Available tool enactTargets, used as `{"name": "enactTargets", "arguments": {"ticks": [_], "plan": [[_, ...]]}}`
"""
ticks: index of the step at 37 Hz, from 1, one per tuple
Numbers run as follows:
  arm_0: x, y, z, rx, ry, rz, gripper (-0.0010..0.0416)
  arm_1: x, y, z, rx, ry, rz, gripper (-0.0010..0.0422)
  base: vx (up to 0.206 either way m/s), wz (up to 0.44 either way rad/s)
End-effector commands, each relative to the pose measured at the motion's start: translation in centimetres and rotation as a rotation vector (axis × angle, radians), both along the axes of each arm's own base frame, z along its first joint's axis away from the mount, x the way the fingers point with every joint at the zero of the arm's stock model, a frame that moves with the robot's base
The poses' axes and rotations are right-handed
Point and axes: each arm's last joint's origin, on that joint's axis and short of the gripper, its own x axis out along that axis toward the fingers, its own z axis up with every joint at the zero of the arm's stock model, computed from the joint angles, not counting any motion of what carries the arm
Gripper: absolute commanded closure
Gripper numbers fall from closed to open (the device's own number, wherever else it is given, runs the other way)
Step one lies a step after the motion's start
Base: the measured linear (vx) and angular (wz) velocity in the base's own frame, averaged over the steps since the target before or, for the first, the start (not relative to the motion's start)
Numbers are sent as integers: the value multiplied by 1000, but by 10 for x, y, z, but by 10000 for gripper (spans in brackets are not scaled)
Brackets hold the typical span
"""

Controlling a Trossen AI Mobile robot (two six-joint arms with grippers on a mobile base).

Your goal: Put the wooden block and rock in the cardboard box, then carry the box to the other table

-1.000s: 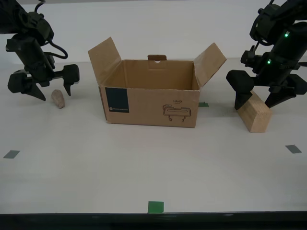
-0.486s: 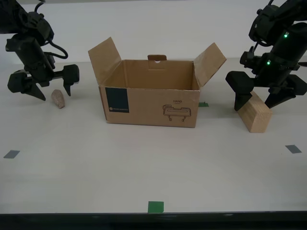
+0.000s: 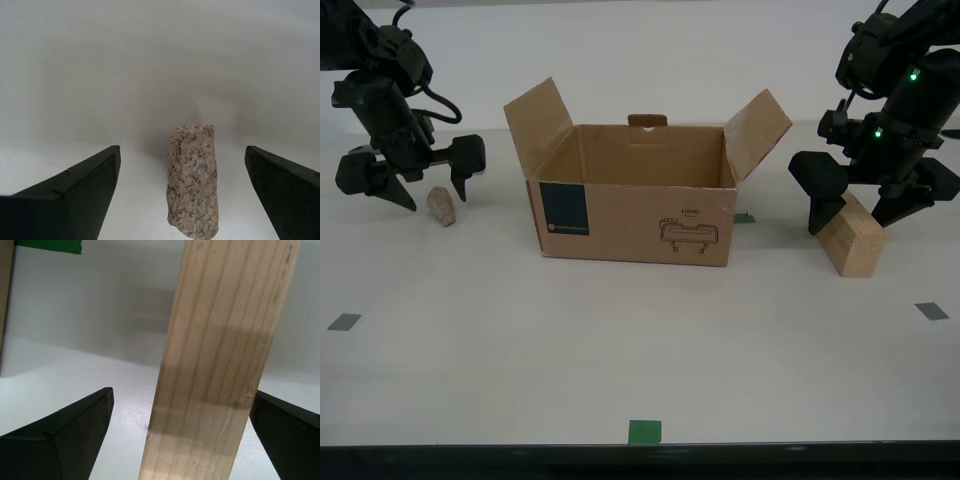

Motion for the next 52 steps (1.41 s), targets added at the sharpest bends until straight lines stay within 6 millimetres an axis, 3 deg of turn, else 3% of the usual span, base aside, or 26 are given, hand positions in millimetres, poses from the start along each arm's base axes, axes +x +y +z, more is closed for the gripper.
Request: {"name": "enactTargets", "arguments": {"ticks": [1,17,52], "plan": [[0,0,0,3,0,2,60,0,0,0,1,4,2,100,0,0],[0,1,0,3,0,2,156,0,0,0,0,5,5,183,0,0],[0,2,0,4,-6,7,316,0,0,0,-10,4,30,325,0,0]]}}
